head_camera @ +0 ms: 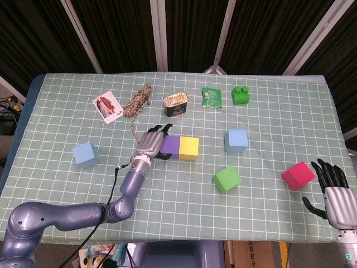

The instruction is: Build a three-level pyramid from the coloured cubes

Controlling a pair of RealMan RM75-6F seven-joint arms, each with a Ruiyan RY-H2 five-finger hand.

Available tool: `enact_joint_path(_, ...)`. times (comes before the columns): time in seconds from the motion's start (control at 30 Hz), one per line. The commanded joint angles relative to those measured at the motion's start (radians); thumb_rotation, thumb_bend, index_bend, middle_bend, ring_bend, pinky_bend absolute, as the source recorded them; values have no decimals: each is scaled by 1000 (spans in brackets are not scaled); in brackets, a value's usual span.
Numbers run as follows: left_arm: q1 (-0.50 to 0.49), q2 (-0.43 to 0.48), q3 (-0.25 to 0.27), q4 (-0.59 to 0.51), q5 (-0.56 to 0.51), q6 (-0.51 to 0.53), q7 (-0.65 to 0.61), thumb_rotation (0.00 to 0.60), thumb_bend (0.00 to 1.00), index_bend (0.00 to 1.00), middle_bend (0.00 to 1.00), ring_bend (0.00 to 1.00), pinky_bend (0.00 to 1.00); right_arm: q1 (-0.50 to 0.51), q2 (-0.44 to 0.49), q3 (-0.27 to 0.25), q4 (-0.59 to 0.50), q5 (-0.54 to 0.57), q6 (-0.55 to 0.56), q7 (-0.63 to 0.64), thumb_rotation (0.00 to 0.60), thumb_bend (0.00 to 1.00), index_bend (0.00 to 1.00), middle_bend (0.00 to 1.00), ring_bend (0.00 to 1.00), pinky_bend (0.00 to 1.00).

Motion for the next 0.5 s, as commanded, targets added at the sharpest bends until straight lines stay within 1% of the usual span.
enact_joint_path(0.03,-1,1,2,1,-2,0,1,600,333,90,317,84,132,0,0,0,0,0,0,-1,600,294,0,0,0,0)
enact_joint_path(0.07,-1,2,5,1,-3,1,4,600,314,83,299,83,131,0,-1,0,0,1,-1,-1,600,294,0,0,0,0)
enact_joint_path(0.13,-2,3,8,1,-3,5,8,600,250,45,222,72,122,0,-1,0,-1,2,-2,-1,600,294,0,0,0,0)
enact_joint_path(0.27,0,10,18,-1,8,10,13,600,183,0,78,20,84,1,-1,0,-1,2,-1,-3,600,294,0,0,0,0)
enact_joint_path(0.37,3,15,19,-5,8,9,9,600,162,0,20,2,72,1,-2,0,-2,1,-2,-6,600,295,0,0,0,0)
enact_joint_path(0.5,10,25,19,-14,18,14,-2,600,145,0,0,0,67,1,-3,0,-1,0,-2,-8,600,295,0,0,0,0)
